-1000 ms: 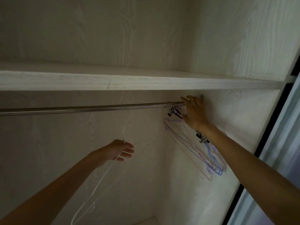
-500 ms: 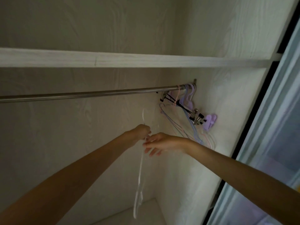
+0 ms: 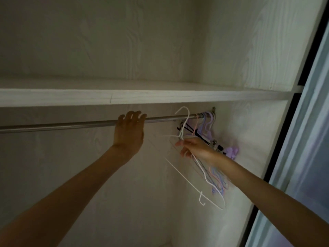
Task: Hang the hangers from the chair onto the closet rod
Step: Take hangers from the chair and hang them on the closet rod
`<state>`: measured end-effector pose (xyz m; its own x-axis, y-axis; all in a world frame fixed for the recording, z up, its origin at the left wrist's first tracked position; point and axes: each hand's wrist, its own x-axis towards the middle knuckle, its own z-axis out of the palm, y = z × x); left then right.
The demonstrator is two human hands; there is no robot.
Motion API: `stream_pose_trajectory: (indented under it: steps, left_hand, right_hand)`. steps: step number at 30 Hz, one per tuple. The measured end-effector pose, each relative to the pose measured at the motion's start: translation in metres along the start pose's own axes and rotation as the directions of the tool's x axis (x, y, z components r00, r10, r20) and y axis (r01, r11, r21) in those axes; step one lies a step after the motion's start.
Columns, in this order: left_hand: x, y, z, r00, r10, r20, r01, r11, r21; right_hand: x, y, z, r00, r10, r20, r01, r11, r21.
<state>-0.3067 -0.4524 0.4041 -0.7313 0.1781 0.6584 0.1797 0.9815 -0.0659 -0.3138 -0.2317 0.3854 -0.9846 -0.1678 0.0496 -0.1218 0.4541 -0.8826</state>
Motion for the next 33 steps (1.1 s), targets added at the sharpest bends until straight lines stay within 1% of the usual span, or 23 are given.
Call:
stream_pose_trajectory:
  steps: [2,4,6,11,12,13,14,15,16,17,18,19,20,22,23,24,30,33]
  left_hand:
    - [0.001,-0.01,0.007,0.993,-0.005,0.122,-0.018,0.982,0.189]
    - [-0.001,-0.011,0.01,0.991,0.003,0.136,-0.04,0.963,0.267]
    - [-0.001,-0.01,0.011,0.994,0.011,0.112,-0.041,0.962,0.269]
    - [-0.003,-0.006,0.013,0.995,-0.024,0.094,0.006,0.982,0.19]
    - [-0.004,-0.006,0.014,0.995,-0.023,0.097,0.004,0.982,0.19]
    - [-0.005,-0.006,0.015,0.994,-0.019,0.105,-0.002,0.98,0.199]
    - [-0.006,-0.006,0.017,0.993,-0.015,0.114,-0.01,0.977,0.213]
    - [-0.007,-0.006,0.018,0.993,-0.011,0.122,-0.017,0.973,0.231]
    - [-0.007,-0.005,0.019,0.991,-0.01,0.132,-0.024,0.968,0.25]
    - [-0.008,-0.005,0.02,0.989,-0.013,0.146,-0.027,0.963,0.268]
    - [-0.008,-0.004,0.021,0.987,-0.017,0.159,-0.028,0.96,0.28]
    - [-0.007,-0.004,0.023,0.985,-0.019,0.17,-0.031,0.957,0.289]
    - [-0.007,-0.004,0.023,0.983,-0.022,0.181,-0.033,0.955,0.296]
    - [-0.007,-0.003,0.024,0.98,-0.023,0.196,-0.039,0.951,0.306]
    - [-0.007,-0.003,0.024,0.98,-0.022,0.195,-0.041,0.949,0.312]
    - [-0.007,-0.002,0.024,0.981,-0.023,0.192,-0.04,0.948,0.316]
    - [-0.008,0.004,0.026,0.976,-0.055,0.209,-0.022,0.937,0.348]
    - [-0.008,0.006,0.026,0.974,-0.071,0.214,-0.008,0.938,0.347]
  right_hand:
    - [0.013,-0.002,0.002,1.0,0.016,-0.007,-0.016,0.999,-0.044]
    - [0.026,0.002,0.005,0.999,0.036,-0.005,-0.036,0.992,-0.124]
    - [0.043,0.007,0.011,0.999,0.052,-0.004,-0.052,0.976,-0.213]
    - [0.06,0.018,0.022,0.998,0.055,-0.036,-0.064,0.947,-0.316]
    - [0.061,0.02,0.023,0.998,0.047,-0.051,-0.063,0.93,-0.363]
    - [0.061,0.022,0.023,0.996,0.025,-0.088,-0.062,0.889,-0.454]
    - [0.063,0.022,0.022,0.987,-0.024,-0.16,-0.07,0.828,-0.556]
    - [0.064,0.02,0.02,0.962,-0.117,-0.248,-0.067,0.777,-0.626]
    - [0.064,0.016,0.018,0.913,-0.246,-0.325,-0.033,0.75,-0.661]
    - [0.065,0.009,0.017,0.845,-0.384,-0.372,0.034,0.732,-0.68]
    - [0.066,0.0,0.016,0.778,-0.496,-0.384,0.1,0.703,-0.704]
    - [0.068,-0.008,0.014,0.734,-0.58,-0.353,0.15,0.645,-0.749]
    - [0.072,-0.012,0.013,0.722,-0.63,-0.287,0.176,0.569,-0.804]
    - [0.081,-0.015,0.013,0.74,-0.656,-0.151,0.179,0.408,-0.895]
    - [0.085,-0.013,0.013,0.748,-0.653,-0.118,0.168,0.358,-0.919]
    - [0.089,-0.01,0.01,0.745,-0.657,-0.117,0.155,0.341,-0.927]
    - [0.093,0.01,-0.016,0.687,-0.698,-0.202,0.112,0.376,-0.92]
    - [0.092,0.017,-0.037,0.657,-0.737,-0.158,0.156,0.337,-0.929]
